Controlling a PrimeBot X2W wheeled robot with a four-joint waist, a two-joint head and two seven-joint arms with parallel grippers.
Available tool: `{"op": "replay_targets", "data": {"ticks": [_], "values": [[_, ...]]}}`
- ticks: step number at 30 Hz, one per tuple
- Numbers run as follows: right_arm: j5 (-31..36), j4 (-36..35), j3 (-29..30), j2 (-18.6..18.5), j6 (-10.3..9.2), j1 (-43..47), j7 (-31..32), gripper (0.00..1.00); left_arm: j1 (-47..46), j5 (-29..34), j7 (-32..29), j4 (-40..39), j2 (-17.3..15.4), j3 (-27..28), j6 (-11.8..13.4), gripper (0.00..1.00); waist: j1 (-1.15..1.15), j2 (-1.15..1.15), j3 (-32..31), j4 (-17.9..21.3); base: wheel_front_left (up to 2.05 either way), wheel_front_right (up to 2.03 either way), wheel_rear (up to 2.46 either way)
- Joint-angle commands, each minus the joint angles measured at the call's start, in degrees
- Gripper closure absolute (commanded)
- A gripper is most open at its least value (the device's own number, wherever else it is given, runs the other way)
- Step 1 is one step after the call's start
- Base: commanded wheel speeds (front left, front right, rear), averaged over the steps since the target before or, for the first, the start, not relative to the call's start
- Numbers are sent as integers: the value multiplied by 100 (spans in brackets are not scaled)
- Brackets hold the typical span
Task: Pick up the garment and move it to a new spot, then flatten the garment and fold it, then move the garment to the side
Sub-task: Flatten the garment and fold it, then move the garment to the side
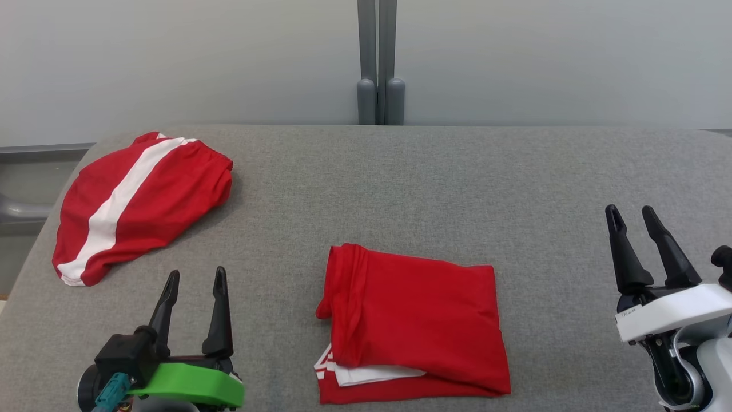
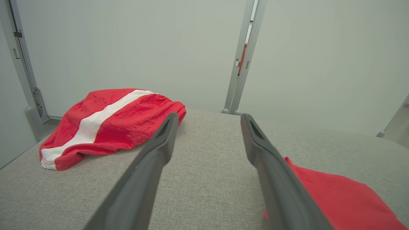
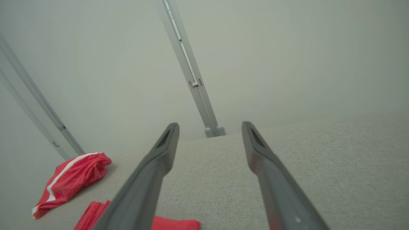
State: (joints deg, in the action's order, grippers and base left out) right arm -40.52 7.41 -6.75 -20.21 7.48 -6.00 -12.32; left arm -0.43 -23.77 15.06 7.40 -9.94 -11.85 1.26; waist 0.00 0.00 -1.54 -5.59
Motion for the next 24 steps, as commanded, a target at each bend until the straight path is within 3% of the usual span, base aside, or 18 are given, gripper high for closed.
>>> {"op": "replay_targets", "data": {"ticks": [1,12,24], "values": [[173,75,49,41,2,124,-76,0,88,95,14,-46,40,40,-28,0,0,0,-15,-35,0,0,0],[945,-10,316,231,1,488,-260,0,282,332,15,-126,171,341,-126,0,0,0,-146,64,0,0,0],[1161,-89,324,347,1,629,-287,0,302,588,14,-92,306,516,-268,0,0,0,-161,163,0,0,0]]}}
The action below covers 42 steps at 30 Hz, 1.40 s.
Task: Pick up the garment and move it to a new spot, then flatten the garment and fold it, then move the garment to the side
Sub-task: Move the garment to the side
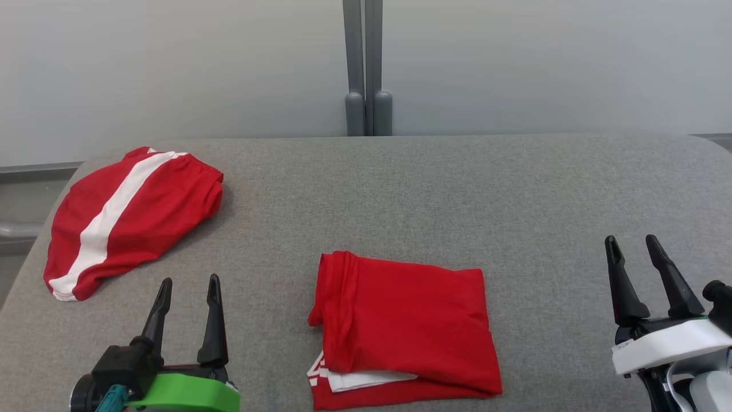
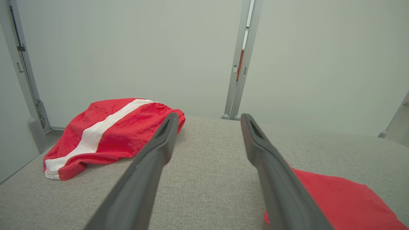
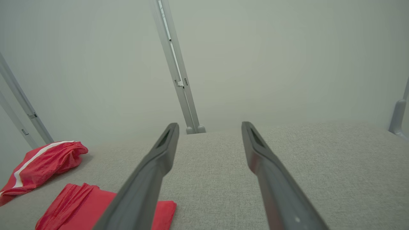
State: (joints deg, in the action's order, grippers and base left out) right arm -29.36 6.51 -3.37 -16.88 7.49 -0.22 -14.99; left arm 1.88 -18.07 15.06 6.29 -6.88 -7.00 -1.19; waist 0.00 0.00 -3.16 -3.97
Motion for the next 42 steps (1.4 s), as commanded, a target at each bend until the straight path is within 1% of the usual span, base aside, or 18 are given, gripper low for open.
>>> {"op": "replay_targets", "data": {"ticks": [1,6,8,11,14,17,18,22,26,30,35,36,37,38,42], "values": [[53,13,-39,17,0,44,-21,0,64,35,15,26,10,38,-30,0,0,0,4,2,0,0,0],[4,65,-286,-43,0,-143,-9,0,4,95,14,51,51,59,-94,0,0,0,43,-49,0,0,0],[-63,195,-414,-57,0,-238,195,0,-23,121,14,59,64,43,-131,0,0,0,65,-97,0,0,0],[-139,583,-580,0,0,-499,829,0,-90,159,14,86,90,-8,-173,0,0,0,94,-236,0,0,0],[-245,1049,-676,131,0,-761,1534,0,-146,196,14,138,119,-95,-212,0,0,0,110,-412,0,0,0],[-349,1479,-717,298,0,-993,2094,0,-205,210,13,223,144,-181,-260,0,0,0,121,-615,0,0,0],[-332,1554,-767,311,1,-1062,2195,0,-222,212,14,249,148,-204,-267,0,0,0,128,-674,0,0,0],[-290,2050,-744,422,-1,-1231,2550,0,-307,225,8,357,139,-287,-296,0,0,0,161,-913,0,0,0],[-238,2625,-554,555,-1,-1314,2963,0,-313,232,8,414,96,-316,-324,0,0,0,203,-1096,0,0,0],[-209,2962,-417,706,0,-1358,3335,0,-362,232,8,425,102,-342,-326,0,0,0,265,-1210,0,0,0],[-192,3205,-367,853,-4,-1340,3665,0,-362,221,8,444,124,-360,-311,0,0,0,299,-1239,0,0,0],[-211,3176,-373,876,-3,-1343,3650,38,-359,220,8,444,126,-361,-306,0,0,0,299,-1229,0,0,0],[-213,3153,-389,892,-2,-1350,3635,61,-358,219,8,448,124,-359,-302,0,0,0,291,-1213,0,0,0],[-215,3118,-404,902,-1,-1351,3608,100,-357,219,8,453,118,-362,-304,0,0,0,281,-1191,0,0,0],[-210,2935,-382,818,-1,-1379,3388,100,-364,220,7,452,111,-377,-310,0,0,0,257,-1068,0,0,0]]}}
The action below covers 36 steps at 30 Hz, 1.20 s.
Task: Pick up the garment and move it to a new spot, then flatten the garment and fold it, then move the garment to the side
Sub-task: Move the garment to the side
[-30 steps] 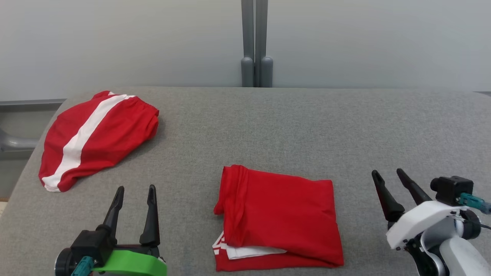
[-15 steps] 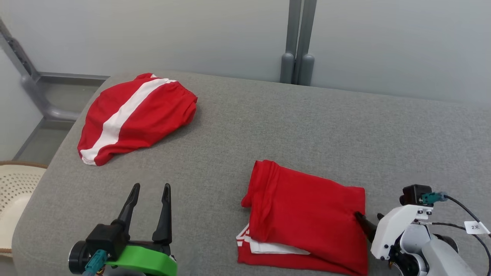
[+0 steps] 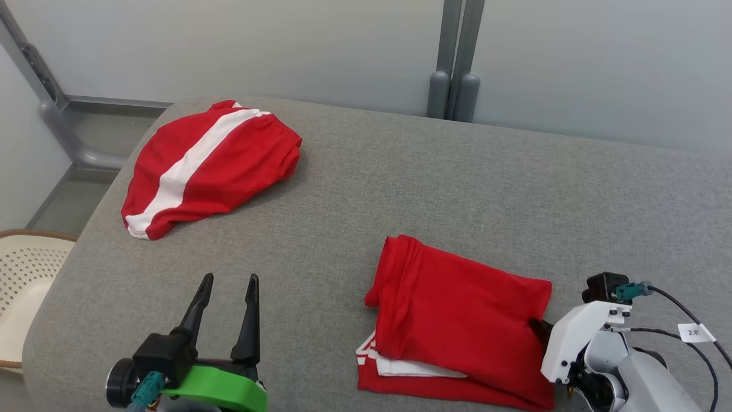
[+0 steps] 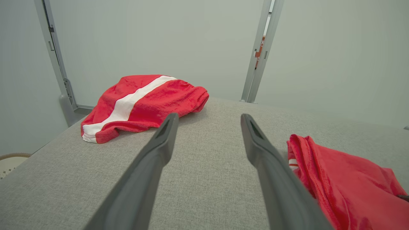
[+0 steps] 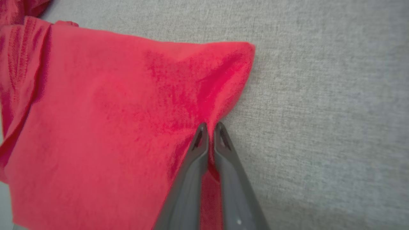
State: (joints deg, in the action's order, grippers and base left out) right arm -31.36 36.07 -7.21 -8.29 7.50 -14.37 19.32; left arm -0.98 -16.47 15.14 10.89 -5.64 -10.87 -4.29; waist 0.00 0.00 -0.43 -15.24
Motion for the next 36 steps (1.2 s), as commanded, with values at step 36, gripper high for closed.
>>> {"op": "replay_targets", "data": {"ticks": [36], "values": [[-831,-301,-1058,-1325,-4,-2156,-805,100,-1076,189,-217,-360,-72,-727,-41,0,0,0,1280,3032,0,0,0]]}}
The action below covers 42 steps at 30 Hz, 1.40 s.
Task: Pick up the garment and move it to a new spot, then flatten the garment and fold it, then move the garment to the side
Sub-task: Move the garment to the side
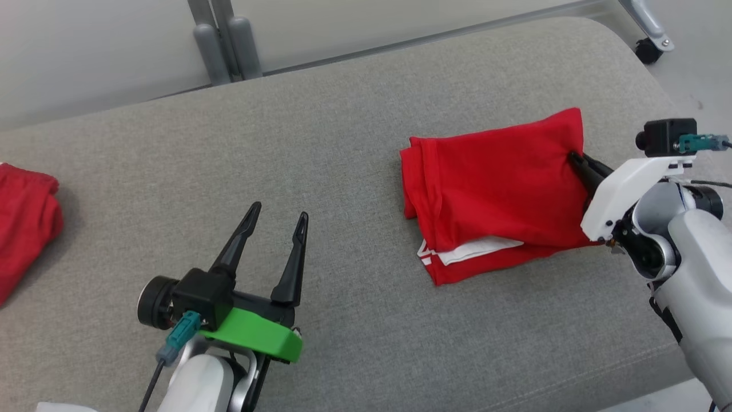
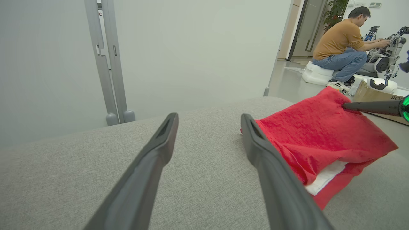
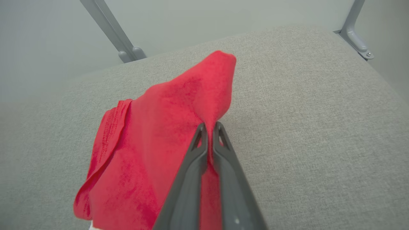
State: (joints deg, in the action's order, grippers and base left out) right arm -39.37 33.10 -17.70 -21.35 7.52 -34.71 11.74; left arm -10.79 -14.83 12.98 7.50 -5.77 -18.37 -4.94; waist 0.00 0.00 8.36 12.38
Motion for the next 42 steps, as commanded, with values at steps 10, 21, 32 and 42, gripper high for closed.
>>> {"op": "replay_targets", "data": {"ticks": [10,21,32,42], "values": [[-68,622,-272,-594,-7,-1204,-301,100,-528,275,-436,-438,-347,-56,51,0,0,0,1514,184,0,0,0],[-39,1712,-360,-1311,-7,-2046,-746,100,-703,318,-598,-715,-504,-54,114,0,0,0,2005,-51,0,0,0],[232,2050,-782,-1357,-7,-2112,-1936,0,-503,159,-281,-443,-405,-35,180,0,0,0,1349,-199,0,0,0],[-264,808,-1005,-898,-7,-1453,-2501,0,101,-137,74,-283,-616,528,458,0,0,0,40,-215,0,0,0]]}}
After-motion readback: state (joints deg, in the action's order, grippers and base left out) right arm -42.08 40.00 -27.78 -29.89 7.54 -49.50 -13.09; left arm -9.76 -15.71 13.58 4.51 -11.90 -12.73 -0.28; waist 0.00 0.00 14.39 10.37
